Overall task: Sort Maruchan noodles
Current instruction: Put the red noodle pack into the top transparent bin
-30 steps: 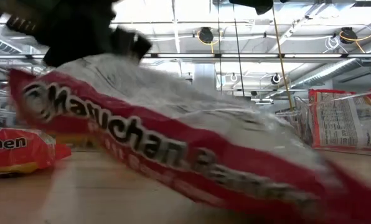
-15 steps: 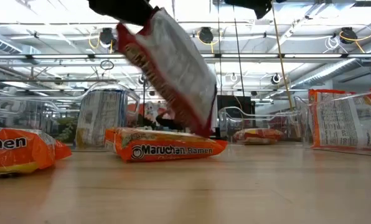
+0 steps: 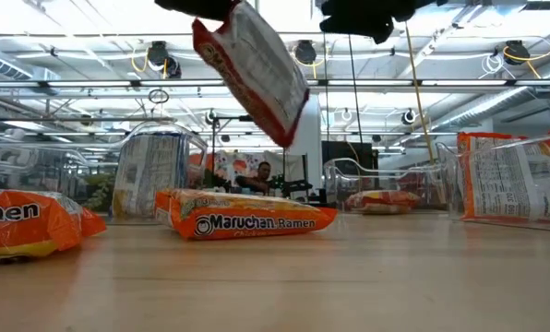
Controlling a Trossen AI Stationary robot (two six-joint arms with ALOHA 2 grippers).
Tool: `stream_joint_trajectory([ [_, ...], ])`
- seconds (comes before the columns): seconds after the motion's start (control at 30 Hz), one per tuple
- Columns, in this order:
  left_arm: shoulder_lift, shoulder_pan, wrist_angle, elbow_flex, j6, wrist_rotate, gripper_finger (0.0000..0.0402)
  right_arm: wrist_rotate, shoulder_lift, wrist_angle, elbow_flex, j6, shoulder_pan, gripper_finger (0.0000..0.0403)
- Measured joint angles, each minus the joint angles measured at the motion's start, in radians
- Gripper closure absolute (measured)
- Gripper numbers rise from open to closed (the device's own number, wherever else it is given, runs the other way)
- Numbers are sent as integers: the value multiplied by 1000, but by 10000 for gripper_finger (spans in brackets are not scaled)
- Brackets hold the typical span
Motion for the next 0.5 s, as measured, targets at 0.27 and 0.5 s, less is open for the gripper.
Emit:
stream_joint_trajectory([
  [0.27,-31,51,-1,0,36,1,401,-1,-22,-29,0,57,-15,193],
  [0.5,-33,71,-2,0,1,2,401,-54,-8,-30,0,78,-33,198],
])
